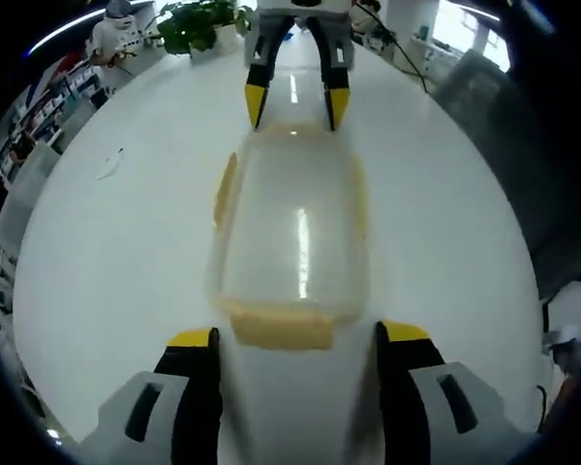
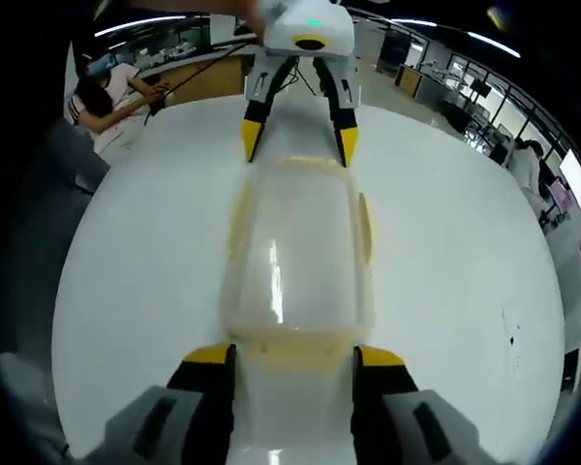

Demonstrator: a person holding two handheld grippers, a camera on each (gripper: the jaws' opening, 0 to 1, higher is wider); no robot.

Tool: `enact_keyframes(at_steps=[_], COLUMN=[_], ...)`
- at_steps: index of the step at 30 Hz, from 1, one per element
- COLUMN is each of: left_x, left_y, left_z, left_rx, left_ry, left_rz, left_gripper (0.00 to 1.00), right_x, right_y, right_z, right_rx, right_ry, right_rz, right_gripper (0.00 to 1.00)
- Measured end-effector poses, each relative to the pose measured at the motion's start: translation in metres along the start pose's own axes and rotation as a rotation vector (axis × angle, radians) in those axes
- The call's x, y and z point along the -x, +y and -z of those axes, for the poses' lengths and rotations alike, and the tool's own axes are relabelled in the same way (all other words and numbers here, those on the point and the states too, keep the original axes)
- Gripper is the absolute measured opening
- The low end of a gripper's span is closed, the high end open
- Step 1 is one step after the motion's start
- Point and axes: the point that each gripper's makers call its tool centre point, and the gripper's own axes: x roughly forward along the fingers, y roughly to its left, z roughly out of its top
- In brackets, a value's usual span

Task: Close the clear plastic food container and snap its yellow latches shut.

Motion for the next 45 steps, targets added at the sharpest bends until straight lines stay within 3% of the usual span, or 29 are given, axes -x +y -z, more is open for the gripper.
enact_keyframes(at_steps=[4,8,14,18,23,29,34,37,42,45], left_x=[0.000,0.006,0.005,0.005,0.005,0.006,0.004,0.004,0.004,0.003], left_y=[-0.002,-0.003,-0.005,-0.005,-0.002,0.001,-0.001,-0.001,-0.004,-0.009], left_z=[-0.003,-0.004,-0.002,-0.002,0.000,0.003,0.000,0.001,0.000,0.000], left_rx=[-0.011,-0.047,-0.041,-0.045,-0.035,-0.004,0.044,0.030,0.076,0.065], left_ry=[-0.010,0.007,0.017,0.059,0.076,0.034,0.050,0.078,0.082,0.129], left_rz=[0.005,0.012,0.011,0.011,0.007,0.001,-0.011,-0.014,-0.027,-0.028], left_gripper=[0.60,0.38,0.38,0.38,0.38,0.37,0.39,0.37,0.35,0.35], right_x=[-0.007,-0.009,-0.010,-0.010,-0.011,-0.012,-0.010,-0.010,-0.009,-0.009], right_y=[-0.002,-0.002,-0.003,-0.004,-0.004,-0.006,-0.008,-0.008,-0.006,-0.002], right_z=[0.002,0.000,-0.001,-0.001,-0.002,-0.003,-0.001,-0.001,-0.001,-0.001], right_rx=[0.003,-0.001,0.006,0.013,-0.002,0.013,-0.028,-0.010,0.012,0.026], right_ry=[0.029,0.018,0.037,0.035,0.076,0.153,0.107,0.108,0.095,0.106], right_rz=[-0.019,-0.045,-0.053,-0.060,-0.055,-0.064,-0.051,-0.055,-0.058,-0.063], right_gripper=[0.39,0.38,0.37,0.37,0.37,0.36,0.36,0.35,0.35,0.34])
